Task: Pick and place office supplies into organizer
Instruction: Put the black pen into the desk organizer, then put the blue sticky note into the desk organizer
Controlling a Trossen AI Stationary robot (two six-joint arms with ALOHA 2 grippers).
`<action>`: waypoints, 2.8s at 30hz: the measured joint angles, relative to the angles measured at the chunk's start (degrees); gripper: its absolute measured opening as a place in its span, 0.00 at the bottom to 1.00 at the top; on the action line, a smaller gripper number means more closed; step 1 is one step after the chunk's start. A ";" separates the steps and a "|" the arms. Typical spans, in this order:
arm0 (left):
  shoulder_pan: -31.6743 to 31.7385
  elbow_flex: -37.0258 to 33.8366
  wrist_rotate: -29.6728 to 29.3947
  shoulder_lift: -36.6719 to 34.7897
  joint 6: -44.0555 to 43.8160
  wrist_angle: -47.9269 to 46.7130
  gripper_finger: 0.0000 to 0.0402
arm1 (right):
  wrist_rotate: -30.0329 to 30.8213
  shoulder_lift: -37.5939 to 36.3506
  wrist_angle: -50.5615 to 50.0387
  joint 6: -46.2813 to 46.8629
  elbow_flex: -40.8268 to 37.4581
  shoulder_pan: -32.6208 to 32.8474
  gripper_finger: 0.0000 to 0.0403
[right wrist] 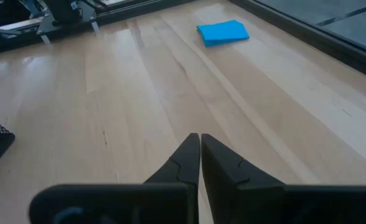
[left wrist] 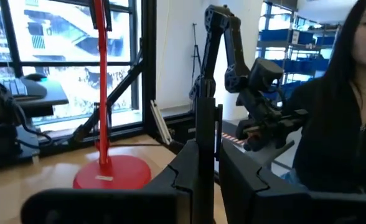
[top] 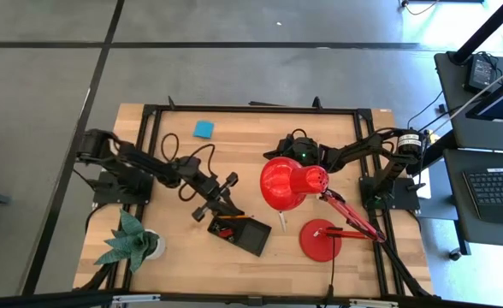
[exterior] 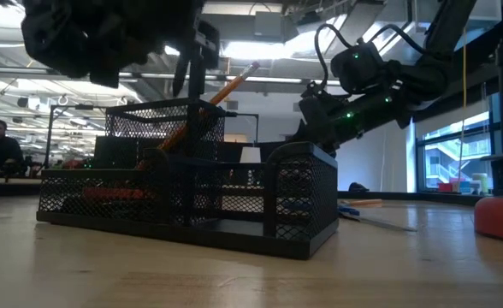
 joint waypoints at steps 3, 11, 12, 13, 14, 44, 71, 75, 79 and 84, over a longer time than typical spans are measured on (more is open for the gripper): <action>-0.03 0.00 0.00 2.90 -1.44 4.05 0.09 | 0.00 0.00 -0.02 0.00 0.00 0.00 0.05; -1.35 0.00 0.03 9.02 -4.63 13.59 0.09 | 0.00 0.00 -0.24 -0.01 0.00 0.00 0.05; -1.56 0.00 -0.09 9.61 -4.77 14.21 0.09 | 0.00 0.00 -0.28 -0.01 0.00 0.00 0.05; -1.66 0.00 -0.42 10.23 -4.89 14.67 0.09 | 0.00 0.00 -0.30 -0.03 0.00 0.00 0.05; -1.85 0.00 -0.59 10.90 -5.02 15.10 0.09 | 0.00 0.00 -0.30 -0.03 0.00 0.00 0.05; -0.84 0.17 -1.29 21.33 -9.53 17.38 0.11 | 0.00 0.00 -0.40 -0.01 0.00 0.02 0.05; 4.46 -0.13 13.09 15.89 -13.23 17.74 0.25 | 0.00 0.00 -0.83 -0.21 0.00 0.00 0.05; 6.31 -0.13 16.29 12.04 -12.89 17.91 0.25 | 0.00 0.00 -1.04 -0.21 0.00 0.02 0.05; 8.44 -0.11 19.01 7.79 -14.00 18.05 0.25 | 0.00 0.00 -1.05 -0.21 0.01 0.01 0.05; 11.97 -0.07 23.91 3.76 -17.79 17.64 0.25 | -0.02 0.00 -1.04 -0.22 0.00 0.02 0.05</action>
